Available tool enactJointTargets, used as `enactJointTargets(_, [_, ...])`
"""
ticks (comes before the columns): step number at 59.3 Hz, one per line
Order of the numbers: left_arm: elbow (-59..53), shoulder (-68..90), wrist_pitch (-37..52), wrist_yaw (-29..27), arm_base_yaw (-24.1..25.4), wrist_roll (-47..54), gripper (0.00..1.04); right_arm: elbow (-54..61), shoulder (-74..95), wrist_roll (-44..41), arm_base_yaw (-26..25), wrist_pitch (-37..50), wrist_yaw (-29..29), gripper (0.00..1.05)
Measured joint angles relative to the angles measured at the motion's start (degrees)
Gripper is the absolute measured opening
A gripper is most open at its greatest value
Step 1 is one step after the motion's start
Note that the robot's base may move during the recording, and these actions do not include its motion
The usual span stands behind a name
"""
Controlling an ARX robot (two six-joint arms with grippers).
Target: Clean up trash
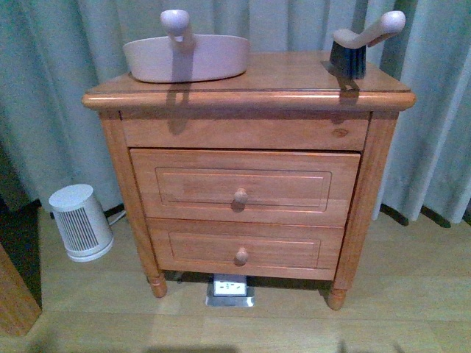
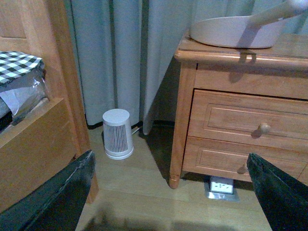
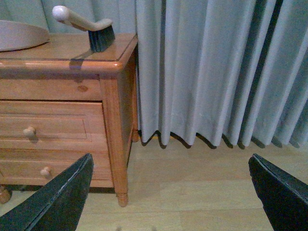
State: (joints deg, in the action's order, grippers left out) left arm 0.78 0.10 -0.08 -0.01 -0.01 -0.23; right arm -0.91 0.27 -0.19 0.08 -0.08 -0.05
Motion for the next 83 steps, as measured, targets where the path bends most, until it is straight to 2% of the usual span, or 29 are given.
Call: enactJointTargets(83, [0.0,0.0,0.0,0.0,0.0,0.0,0.97,0.0,0.0,0.0,0.0,0.0,0.0,0.97])
